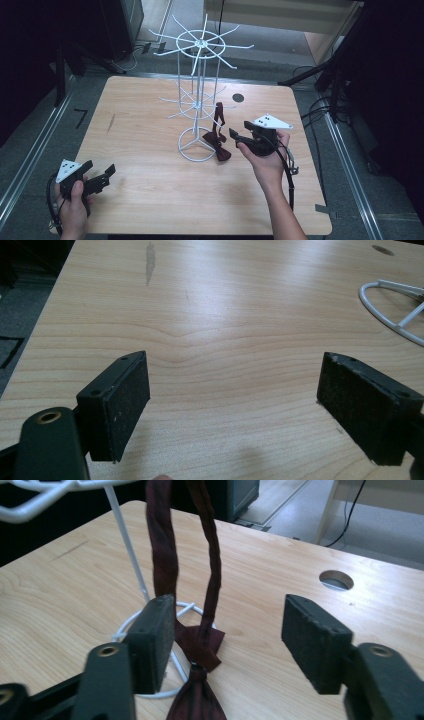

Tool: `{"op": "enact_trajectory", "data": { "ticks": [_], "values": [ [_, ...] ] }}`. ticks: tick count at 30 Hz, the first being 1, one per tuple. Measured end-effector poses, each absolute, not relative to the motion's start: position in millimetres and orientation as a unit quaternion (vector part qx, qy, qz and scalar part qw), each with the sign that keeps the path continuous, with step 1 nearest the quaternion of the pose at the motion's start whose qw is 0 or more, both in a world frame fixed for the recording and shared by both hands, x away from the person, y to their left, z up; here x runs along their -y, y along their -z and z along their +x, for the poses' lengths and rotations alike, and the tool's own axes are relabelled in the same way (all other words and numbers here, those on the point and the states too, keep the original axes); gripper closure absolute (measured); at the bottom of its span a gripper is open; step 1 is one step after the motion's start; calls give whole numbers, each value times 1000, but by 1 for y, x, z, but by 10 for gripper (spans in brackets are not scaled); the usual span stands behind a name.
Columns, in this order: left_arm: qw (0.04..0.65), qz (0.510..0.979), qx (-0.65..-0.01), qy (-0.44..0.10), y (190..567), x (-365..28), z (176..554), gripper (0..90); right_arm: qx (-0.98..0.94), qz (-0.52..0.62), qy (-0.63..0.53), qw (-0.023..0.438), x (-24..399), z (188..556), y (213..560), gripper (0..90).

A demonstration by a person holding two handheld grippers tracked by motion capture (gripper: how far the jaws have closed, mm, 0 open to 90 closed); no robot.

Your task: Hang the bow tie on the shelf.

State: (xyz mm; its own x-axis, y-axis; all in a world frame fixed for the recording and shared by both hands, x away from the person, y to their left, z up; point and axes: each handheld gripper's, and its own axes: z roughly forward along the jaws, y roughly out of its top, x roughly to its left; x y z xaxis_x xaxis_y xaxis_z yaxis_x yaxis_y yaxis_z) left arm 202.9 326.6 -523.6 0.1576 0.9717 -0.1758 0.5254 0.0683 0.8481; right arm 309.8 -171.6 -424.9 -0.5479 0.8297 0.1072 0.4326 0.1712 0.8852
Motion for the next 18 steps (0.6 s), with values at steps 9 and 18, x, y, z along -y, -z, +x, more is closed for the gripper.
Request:
{"op": "enact_trajectory", "data": {
  "ticks": [9, 18],
  "values": [
    [426, 630, -593, -263, 524, -327, 203, 145, -737, 440, -468, 213, 184, 302, 439, 136],
    [426, 631, -593, -263, 524, -327, 203, 145, -722, 471, -459, 214, 202, 295, 456, 29]
  ]
}}
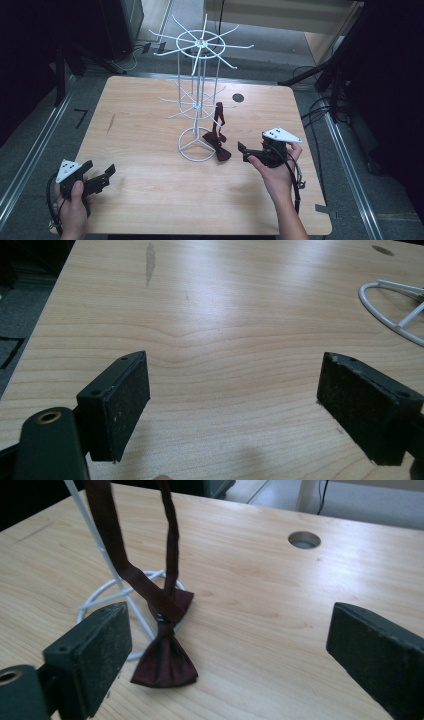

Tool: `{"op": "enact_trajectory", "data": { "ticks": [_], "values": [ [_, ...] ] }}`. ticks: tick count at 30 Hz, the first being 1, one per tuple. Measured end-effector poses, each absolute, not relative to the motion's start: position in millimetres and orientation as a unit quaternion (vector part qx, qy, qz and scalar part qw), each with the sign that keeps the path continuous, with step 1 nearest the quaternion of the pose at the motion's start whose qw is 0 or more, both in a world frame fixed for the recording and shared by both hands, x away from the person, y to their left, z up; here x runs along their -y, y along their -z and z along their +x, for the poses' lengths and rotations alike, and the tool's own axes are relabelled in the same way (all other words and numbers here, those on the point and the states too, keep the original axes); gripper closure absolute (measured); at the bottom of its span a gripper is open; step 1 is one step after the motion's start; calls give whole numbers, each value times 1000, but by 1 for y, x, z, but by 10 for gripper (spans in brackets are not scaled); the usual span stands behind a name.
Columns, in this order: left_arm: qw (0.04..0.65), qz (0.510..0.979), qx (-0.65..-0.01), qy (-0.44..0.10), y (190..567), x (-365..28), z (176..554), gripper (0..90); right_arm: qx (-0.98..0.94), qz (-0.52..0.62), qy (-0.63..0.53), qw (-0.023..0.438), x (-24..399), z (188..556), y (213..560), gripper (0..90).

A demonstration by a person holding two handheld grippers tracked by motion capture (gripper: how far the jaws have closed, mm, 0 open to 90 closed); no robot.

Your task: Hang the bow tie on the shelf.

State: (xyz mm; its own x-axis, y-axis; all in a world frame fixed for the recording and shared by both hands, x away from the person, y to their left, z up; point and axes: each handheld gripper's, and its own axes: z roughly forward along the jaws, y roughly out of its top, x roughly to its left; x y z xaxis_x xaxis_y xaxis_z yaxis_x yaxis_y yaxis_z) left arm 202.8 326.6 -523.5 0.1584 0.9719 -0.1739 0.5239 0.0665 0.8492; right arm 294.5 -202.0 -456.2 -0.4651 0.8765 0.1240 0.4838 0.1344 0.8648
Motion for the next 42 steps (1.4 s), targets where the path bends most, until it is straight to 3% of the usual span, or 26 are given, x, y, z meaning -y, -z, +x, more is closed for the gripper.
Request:
{"op": "enact_trajectory", "data": {
  "ticks": [42],
  "values": [
    [425, 631, -592, -265, 523, -326, 202, 145, -691, 544, -421, 221, 294, 251, 525, 3]
  ]
}}
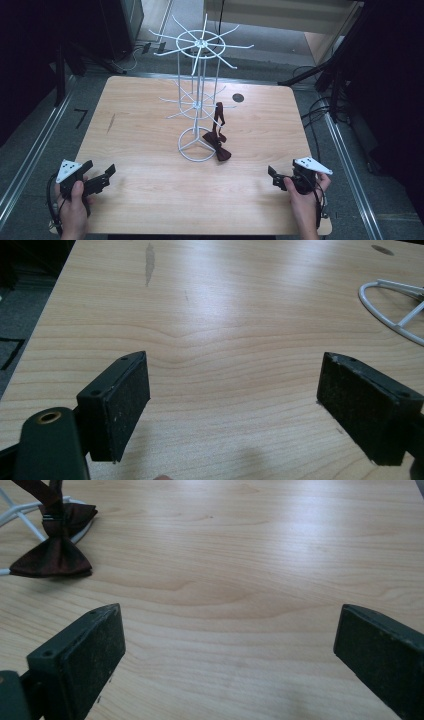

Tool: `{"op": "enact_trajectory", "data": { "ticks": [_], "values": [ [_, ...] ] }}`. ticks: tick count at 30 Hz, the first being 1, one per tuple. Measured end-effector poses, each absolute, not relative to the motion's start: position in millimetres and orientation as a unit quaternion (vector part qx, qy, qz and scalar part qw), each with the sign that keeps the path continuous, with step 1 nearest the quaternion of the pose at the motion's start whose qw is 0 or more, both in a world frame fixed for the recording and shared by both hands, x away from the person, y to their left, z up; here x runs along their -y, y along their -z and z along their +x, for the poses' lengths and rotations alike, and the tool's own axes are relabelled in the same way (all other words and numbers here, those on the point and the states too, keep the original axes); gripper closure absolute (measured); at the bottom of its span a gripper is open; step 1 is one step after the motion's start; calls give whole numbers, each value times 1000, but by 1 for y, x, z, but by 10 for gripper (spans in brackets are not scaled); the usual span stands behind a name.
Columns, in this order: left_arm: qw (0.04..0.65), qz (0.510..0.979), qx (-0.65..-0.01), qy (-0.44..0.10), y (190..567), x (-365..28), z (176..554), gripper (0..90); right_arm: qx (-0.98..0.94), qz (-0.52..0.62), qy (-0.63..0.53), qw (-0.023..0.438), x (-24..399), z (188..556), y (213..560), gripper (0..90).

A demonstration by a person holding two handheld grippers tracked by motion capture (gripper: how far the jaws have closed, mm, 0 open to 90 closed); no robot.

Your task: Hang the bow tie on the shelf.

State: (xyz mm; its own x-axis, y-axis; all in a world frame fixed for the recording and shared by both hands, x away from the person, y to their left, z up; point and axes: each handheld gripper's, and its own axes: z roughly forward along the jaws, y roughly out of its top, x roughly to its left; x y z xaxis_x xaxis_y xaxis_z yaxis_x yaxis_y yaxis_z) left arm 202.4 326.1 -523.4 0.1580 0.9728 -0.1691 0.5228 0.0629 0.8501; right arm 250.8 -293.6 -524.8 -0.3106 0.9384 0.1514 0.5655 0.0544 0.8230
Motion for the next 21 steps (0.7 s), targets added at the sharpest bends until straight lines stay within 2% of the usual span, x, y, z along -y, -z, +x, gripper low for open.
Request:
{"op": "enact_trajectory", "data": {
  "ticks": [21],
  "values": [
    [427, 630, -592, -266, 523, -326, 202, 145, -669, 575, -408, 234, 336, 227, 546, 3]
  ]
}}
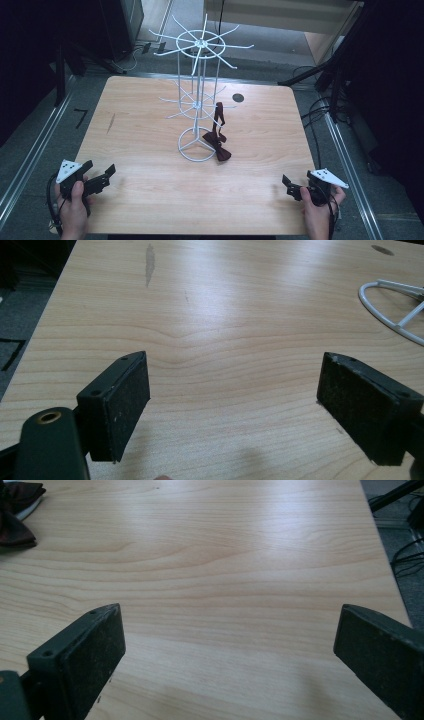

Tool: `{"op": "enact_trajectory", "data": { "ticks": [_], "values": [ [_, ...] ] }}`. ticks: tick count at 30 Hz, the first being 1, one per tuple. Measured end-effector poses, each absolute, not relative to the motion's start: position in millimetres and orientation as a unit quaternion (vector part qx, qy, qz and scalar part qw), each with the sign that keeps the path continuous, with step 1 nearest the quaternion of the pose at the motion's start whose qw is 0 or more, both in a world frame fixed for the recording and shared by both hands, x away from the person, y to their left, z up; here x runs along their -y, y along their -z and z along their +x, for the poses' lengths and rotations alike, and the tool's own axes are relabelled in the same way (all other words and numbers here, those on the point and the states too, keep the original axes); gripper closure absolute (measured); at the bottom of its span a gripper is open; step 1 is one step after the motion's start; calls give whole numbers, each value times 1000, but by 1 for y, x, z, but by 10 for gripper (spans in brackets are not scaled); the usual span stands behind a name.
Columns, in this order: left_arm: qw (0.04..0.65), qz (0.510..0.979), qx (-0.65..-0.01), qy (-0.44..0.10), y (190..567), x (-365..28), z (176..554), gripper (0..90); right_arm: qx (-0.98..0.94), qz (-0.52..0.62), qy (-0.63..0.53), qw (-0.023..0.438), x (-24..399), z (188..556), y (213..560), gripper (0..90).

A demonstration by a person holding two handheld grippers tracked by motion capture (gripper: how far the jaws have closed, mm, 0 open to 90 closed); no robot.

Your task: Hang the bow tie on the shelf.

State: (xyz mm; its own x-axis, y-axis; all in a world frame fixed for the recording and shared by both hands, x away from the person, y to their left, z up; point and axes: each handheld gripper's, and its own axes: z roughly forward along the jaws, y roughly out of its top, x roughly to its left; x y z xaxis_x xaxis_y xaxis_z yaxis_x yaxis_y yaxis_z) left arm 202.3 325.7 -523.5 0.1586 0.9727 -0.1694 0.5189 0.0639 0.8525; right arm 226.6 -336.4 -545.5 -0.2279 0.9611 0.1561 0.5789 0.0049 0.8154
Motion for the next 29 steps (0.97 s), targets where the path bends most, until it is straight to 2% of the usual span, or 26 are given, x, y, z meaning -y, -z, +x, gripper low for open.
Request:
{"op": "enact_trajectory", "data": {
  "ticks": [15, 29],
  "values": [
    [427, 632, -590, -265, 524, -325, 202, 145, -639, 600, -413, 247, 371, 206, 550, 3],
    [426, 632, -592, -264, 524, -326, 203, 145, -611, 609, -436, 256, 374, 197, 552, 9]
  ]
}}
